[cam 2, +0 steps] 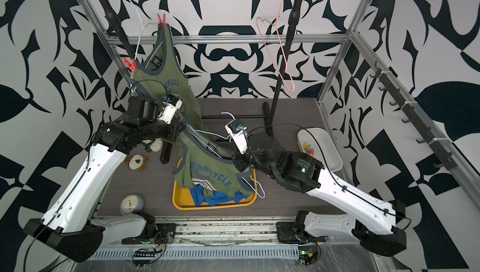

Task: Remove the clothespins securing tank tops to the hanger
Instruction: Remove the tank top from the hanger.

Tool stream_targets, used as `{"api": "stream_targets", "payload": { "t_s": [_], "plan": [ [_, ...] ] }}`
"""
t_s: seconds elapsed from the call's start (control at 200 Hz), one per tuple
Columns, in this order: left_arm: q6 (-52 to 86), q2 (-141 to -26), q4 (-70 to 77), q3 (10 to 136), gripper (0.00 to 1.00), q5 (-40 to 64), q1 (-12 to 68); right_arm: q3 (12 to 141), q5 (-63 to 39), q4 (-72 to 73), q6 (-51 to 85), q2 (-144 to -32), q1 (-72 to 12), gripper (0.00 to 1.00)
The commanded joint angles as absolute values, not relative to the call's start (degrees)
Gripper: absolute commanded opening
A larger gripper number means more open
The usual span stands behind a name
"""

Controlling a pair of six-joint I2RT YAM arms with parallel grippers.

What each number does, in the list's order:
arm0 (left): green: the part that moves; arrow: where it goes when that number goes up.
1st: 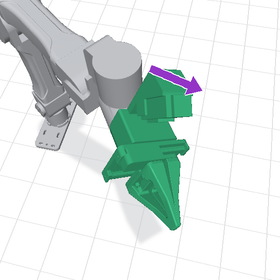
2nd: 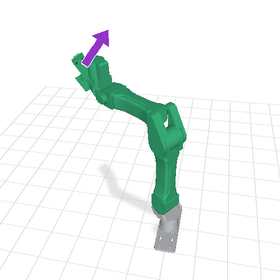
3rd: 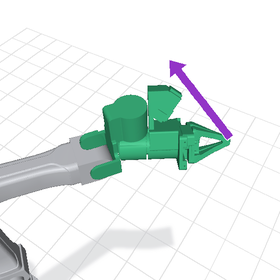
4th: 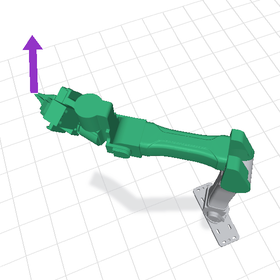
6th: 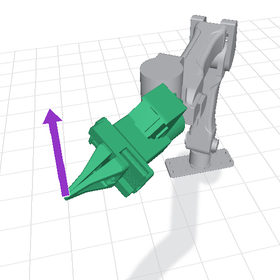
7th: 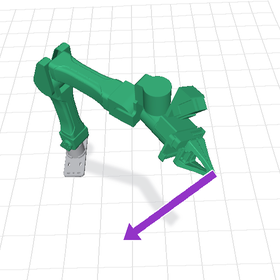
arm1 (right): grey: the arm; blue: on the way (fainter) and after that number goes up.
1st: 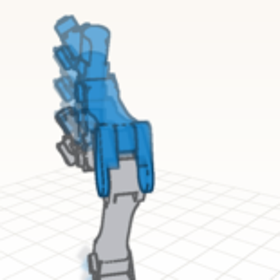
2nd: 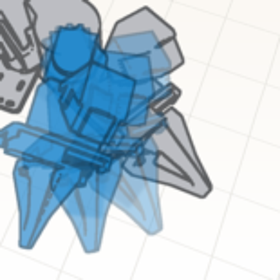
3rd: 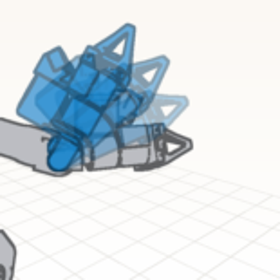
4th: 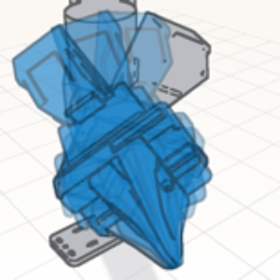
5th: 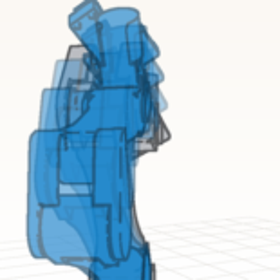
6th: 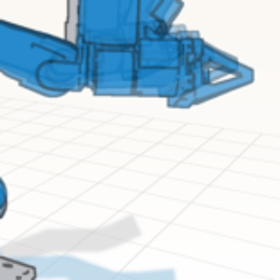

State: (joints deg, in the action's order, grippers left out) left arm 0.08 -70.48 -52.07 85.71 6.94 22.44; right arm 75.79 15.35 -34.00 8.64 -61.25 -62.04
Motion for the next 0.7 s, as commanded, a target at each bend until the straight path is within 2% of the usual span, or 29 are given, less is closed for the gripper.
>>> {"api": "stream_targets", "payload": {
  "t_s": [0.0,0.695],
  "plan": [
    [1.6,-69.4,-50.0,84.9,0.0,4.9,20.4,74.7,17.7,-32.7,8.8,-58.0,-62.4,0.0],
    [2.1,-68.5,-49.6,85.2,0.0,2.3,18.0,71.5,27.9,-37.7,8.7,-52.0,-62.4,0.0]
  ]
}}
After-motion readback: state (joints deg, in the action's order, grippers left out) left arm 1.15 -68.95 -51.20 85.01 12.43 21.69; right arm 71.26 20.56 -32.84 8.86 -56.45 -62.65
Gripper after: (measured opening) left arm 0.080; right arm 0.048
